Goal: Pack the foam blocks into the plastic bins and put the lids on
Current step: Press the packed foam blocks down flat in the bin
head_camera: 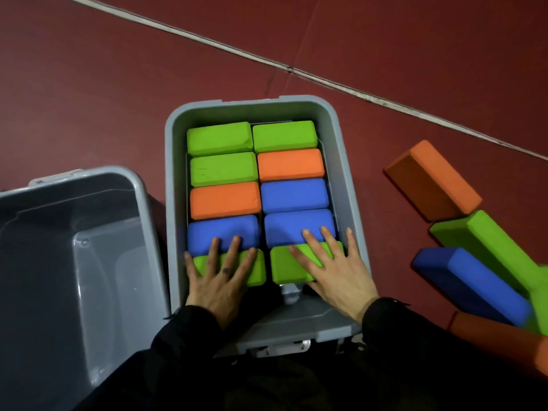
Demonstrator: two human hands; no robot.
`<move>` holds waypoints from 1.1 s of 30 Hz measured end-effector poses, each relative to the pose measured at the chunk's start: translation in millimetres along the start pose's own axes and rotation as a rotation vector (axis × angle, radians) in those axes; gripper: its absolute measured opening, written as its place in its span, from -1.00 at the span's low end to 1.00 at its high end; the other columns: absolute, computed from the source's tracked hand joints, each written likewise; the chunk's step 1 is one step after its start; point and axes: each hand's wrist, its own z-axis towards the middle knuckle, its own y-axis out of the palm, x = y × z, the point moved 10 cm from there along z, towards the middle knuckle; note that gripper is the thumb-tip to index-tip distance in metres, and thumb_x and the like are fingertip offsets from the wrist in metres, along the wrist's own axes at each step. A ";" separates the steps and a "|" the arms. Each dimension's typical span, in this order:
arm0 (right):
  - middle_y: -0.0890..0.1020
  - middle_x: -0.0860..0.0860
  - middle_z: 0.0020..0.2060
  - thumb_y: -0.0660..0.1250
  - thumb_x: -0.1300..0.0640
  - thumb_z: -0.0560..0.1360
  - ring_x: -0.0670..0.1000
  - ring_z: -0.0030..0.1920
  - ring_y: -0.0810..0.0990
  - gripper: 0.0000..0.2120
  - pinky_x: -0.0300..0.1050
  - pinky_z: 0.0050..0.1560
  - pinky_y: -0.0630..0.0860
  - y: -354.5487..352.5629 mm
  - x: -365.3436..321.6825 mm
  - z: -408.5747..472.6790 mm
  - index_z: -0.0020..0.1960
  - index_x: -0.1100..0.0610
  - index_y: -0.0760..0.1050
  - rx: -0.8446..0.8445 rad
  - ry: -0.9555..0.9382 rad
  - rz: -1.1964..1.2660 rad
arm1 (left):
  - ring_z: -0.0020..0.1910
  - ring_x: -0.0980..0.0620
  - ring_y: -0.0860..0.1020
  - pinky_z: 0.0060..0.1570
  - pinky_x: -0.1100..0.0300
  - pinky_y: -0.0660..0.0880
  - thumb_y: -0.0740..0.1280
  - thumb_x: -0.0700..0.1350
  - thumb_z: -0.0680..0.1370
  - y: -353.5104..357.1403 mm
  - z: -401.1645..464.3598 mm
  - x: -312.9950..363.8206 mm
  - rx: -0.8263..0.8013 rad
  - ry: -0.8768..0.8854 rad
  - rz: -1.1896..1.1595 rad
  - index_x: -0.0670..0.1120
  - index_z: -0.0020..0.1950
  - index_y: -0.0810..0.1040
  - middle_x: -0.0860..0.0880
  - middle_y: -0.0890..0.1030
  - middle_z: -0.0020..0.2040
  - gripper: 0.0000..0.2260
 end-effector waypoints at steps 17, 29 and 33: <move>-0.34 -0.04 0.62 0.21 -0.38 0.55 -0.03 0.60 -0.41 -0.13 0.05 0.60 -0.21 -3.1 20.0 4.3 0.64 -0.20 -0.22 -0.035 0.352 0.975 | 0.61 -0.27 -0.14 0.45 -0.44 -0.13 -0.05 0.46 0.49 -12.0 -1.2 -13.5 -0.079 -0.271 -0.228 0.08 0.64 0.01 -0.12 -0.11 0.65 -0.20; 0.71 0.06 -0.06 0.39 0.20 0.39 0.08 0.04 0.64 -0.81 0.00 0.11 0.50 51.4 46.6 -49.7 -0.01 0.19 0.62 -0.067 1.038 1.642 | 0.47 -0.18 0.37 0.44 -0.02 0.32 0.36 -0.01 0.57 6.2 -34.1 -57.5 0.040 -0.828 -1.112 -0.07 0.64 0.08 -0.14 0.38 0.51 -0.28; 0.74 0.03 0.05 0.42 0.26 0.52 0.05 0.14 0.68 -0.81 0.00 0.34 0.51 37.0 41.9 -45.5 0.13 0.15 0.61 -0.152 0.892 1.673 | 0.42 -0.17 0.40 0.42 -0.05 0.34 0.35 0.10 0.46 0.2 -26.2 -56.6 0.112 -0.794 -1.149 -0.21 0.55 0.22 -0.22 0.45 0.43 -0.24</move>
